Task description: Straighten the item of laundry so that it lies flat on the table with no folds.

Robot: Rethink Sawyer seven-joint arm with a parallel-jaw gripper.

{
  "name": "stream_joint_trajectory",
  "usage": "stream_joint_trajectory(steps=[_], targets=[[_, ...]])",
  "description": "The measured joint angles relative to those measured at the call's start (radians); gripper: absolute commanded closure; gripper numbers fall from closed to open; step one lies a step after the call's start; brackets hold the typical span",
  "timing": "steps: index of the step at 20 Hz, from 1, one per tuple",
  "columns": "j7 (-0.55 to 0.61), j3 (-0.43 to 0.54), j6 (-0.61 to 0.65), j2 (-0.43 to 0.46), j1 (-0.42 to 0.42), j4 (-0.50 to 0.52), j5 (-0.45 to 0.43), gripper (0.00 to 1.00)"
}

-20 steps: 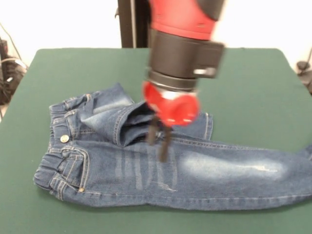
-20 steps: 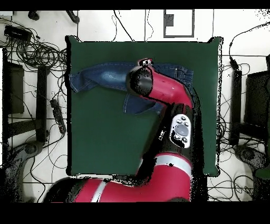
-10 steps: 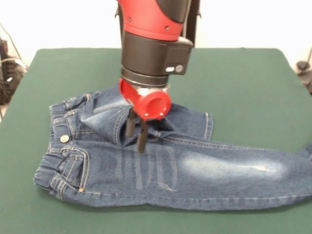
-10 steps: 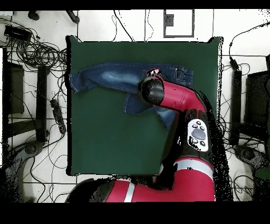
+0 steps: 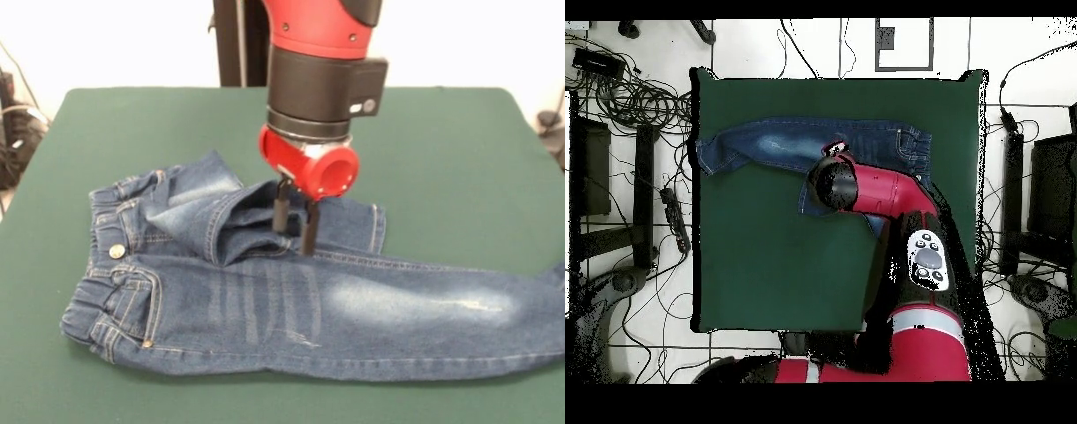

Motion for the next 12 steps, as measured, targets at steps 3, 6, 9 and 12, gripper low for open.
stream_joint_trajectory(steps=[3,6,9,12], targets=[[0.0,0.016,0.0,-0.013,-0.005,0.017,-0.006,0.0],[0.0,0.028,0.0,-0.021,-0.009,0.032,-0.006,0.0],[0.0,0.037,0.0,-0.032,-0.017,0.05,-0.009,0.0],[0.0,0.04,0.0,-0.037,-0.024,0.061,-0.023,0.0]])
